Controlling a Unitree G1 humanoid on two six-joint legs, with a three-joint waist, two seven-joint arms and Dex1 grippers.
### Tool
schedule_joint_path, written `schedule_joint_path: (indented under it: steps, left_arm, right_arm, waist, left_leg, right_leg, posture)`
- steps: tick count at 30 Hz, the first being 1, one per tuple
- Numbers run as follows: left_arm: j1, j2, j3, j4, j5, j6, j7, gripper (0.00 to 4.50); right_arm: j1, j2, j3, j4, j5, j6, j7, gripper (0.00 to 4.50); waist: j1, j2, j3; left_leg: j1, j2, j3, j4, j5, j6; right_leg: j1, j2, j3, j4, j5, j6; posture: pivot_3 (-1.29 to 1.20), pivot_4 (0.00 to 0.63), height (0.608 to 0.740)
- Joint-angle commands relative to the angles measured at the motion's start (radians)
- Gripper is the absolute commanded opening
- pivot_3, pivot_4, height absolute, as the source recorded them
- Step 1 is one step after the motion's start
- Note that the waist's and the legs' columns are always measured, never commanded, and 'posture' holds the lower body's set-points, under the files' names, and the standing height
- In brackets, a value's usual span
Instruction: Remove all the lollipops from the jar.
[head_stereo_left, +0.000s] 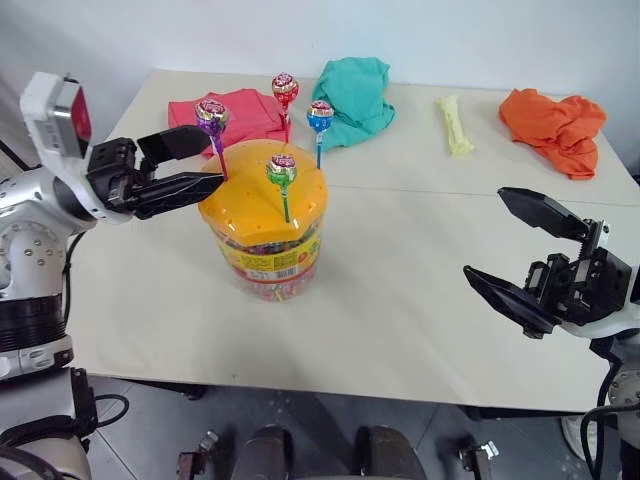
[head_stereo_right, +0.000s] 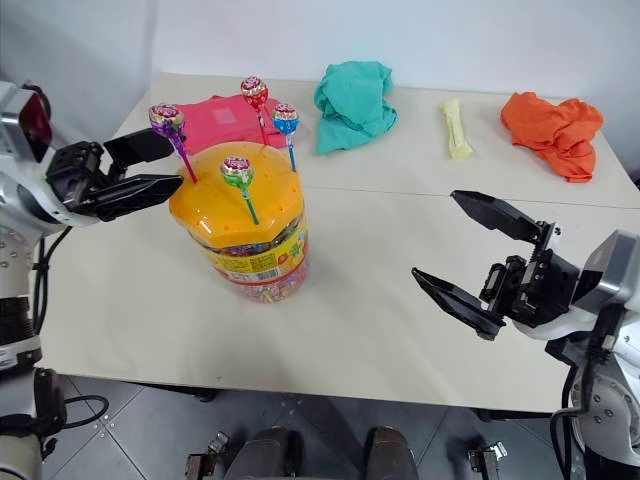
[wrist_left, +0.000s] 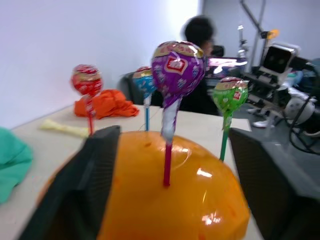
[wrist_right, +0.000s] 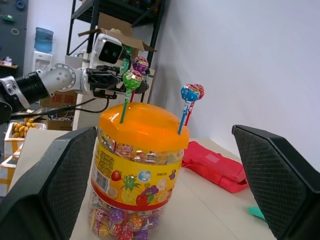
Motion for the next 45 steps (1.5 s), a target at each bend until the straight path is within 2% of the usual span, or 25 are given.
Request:
schedule_joint_path:
  steps: [1,8,9,13,15,18,22,24,28,31,35,37,39,42,45]
  left_arm:
    - [-0.039,-0.012,-0.007,-0.002,0.008,-0.005,-0.008,2.39]
    - [-0.085,-0.047,0.023,0.053,-0.015,0.015,0.025,0.14]
    - [-0.091,-0.052,0.034,0.058,-0.026,0.022,0.037,0.03]
    - [-0.135,-0.08,0.11,0.108,-0.09,0.08,0.131,0.03]
    - [-0.17,-0.068,0.218,0.223,-0.119,0.097,0.262,0.03]
    - [-0.133,0.013,0.253,0.35,-0.015,0.072,0.362,0.03]
    - [0.01,0.136,0.195,0.437,0.137,0.119,0.434,0.03]
    - [0.14,0.18,0.173,0.48,0.219,0.109,0.451,0.03]
    - [0.393,0.203,0.14,0.457,0.29,0.084,0.372,0.03]
    - [0.5,0.189,0.144,0.421,0.322,0.073,0.395,0.03]
    - [0.555,0.148,0.207,0.328,0.298,0.078,0.442,0.96]
    - [0.564,0.129,0.247,0.296,0.291,0.016,0.429,1.63]
    - [0.59,0.119,0.281,0.265,0.287,-0.085,0.361,2.24]
    - [0.657,0.098,0.398,0.18,0.174,-0.179,0.15,3.16]
    - [0.682,0.091,0.462,0.134,0.13,-0.195,0.109,3.16]
  right_arm:
    - [0.008,0.01,-0.02,-0.02,-0.004,-0.013,-0.006,4.5]
    - [0.022,0.029,-0.014,-0.032,-0.018,-0.021,-0.012,4.5]
    - [0.023,0.031,-0.014,-0.032,-0.018,-0.022,-0.012,4.5]
    - [0.012,0.038,-0.005,-0.027,-0.022,-0.021,-0.014,4.5]
    - [-0.019,0.038,0.011,-0.017,-0.016,-0.012,-0.015,4.5]
    - [-0.053,0.031,0.025,-0.003,-0.012,0.001,-0.012,4.5]
    - [-0.084,0.006,0.04,0.023,-0.012,0.037,0.003,4.5]
    - [-0.098,-0.009,0.06,0.049,-0.031,0.06,0.009,4.5]
    - [-0.11,-0.036,0.093,0.085,-0.064,0.086,0.042,4.5]
    - [-0.128,-0.046,0.12,0.096,-0.084,0.105,0.053,4.5]
    - [-0.2,-0.051,0.178,0.099,-0.125,0.163,0.0,4.5]
    - [-0.247,-0.048,0.208,0.09,-0.121,0.206,-0.024,4.5]
    - [-0.294,-0.057,0.246,0.079,-0.118,0.265,-0.044,4.5]
    - [-0.404,-0.018,0.32,0.077,-0.085,0.33,-0.054,4.5]
    - [-0.506,0.023,0.389,0.106,-0.094,0.377,-0.046,4.5]
  waist:
    - [-0.002,0.0,0.0]
    - [-0.002,0.0,0.0]
    - [-0.002,0.0,0.0]
    - [-0.002,0.0,0.0]
    - [-0.005,0.0,0.0]
    - [-0.019,0.0,0.0]
    - [-0.028,0.0,0.0]
    - [-0.028,-0.001,0.0]
    - [-0.031,-0.001,0.0]
    - [-0.024,-0.004,0.0]
    - [-0.023,-0.002,0.001]
    - [-0.024,-0.001,0.001]
    - [-0.026,-0.002,0.001]
    - [-0.036,-0.003,0.001]
    - [-0.034,-0.003,0.001]
  left_leg:
    - [0.0,0.0,0.0,0.0,0.0,0.0]
    - [0.0,0.0,-0.002,0.001,0.0,0.0]
    - [0.0,0.0,-0.002,0.001,0.0,0.0]
    - [0.0,0.0,-0.003,0.001,0.0,0.0]
    - [0.0,0.0,-0.003,0.002,0.0,0.0]
    - [0.002,0.0,-0.003,0.001,0.0,0.0]
    - [0.002,0.0,-0.003,-0.001,0.0,0.0]
    - [0.002,0.0,-0.003,0.0,0.0,0.0]
    - [0.001,0.0,-0.002,-0.001,0.0,0.0]
    - [-0.001,0.001,-0.002,-0.001,0.0,0.0]
    - [0.002,0.001,-0.001,0.0,0.0,0.0]
    - [0.002,0.002,0.0,0.0,0.0,0.0]
    - [0.002,0.002,0.0,0.0,0.001,0.0]
    - [-0.001,0.003,0.001,-0.001,0.0,0.0]
    - [-0.002,0.005,0.002,-0.001,0.0,-0.001]
  right_leg:
    - [0.0,0.0,0.0,0.0,0.0,0.0]
    - [0.0,0.0,0.0,0.0,0.0,0.0]
    - [0.0,0.0,0.0,0.0,0.0,0.0]
    - [0.0,0.0,0.0,0.0,0.0,0.0]
    - [0.0,0.0,0.0,0.0,0.0,0.0]
    - [0.0,0.0,0.001,0.001,0.0,0.0]
    - [-0.001,0.0,0.001,0.003,0.0,0.0]
    - [-0.001,-0.001,0.001,0.003,0.0,0.0]
    - [-0.003,-0.001,0.001,0.003,0.0,0.0]
    - [-0.004,0.0,0.001,0.004,0.0,0.0]
    - [-0.002,-0.002,0.004,0.003,0.0,0.0]
    - [-0.003,-0.002,0.004,0.003,0.0,0.0]
    - [-0.003,-0.002,0.004,0.004,0.0,0.0]
    - [-0.006,-0.002,0.004,0.004,0.0,0.0]
    - [-0.01,-0.001,0.003,0.005,0.0,0.0]
  posture:
    - [0.0,0.15,0.74]
    - [0.0,0.15,0.74]
    - [0.0,0.15,0.74]
    - [0.0,0.15,0.74]
    - [0.0,0.15,0.74]
    - [0.0,0.15,0.74]
    - [0.0,0.15,0.74]
    - [0.0,0.15,0.74]
    - [0.0,0.15,0.74]
    - [0.0,0.15,0.74]
    - [0.0,0.15,0.74]
    - [0.0,0.15,0.74]
    - [0.0,0.15,0.74]
    - [0.0,0.15,0.74]
    - [0.0,0.15,0.74]
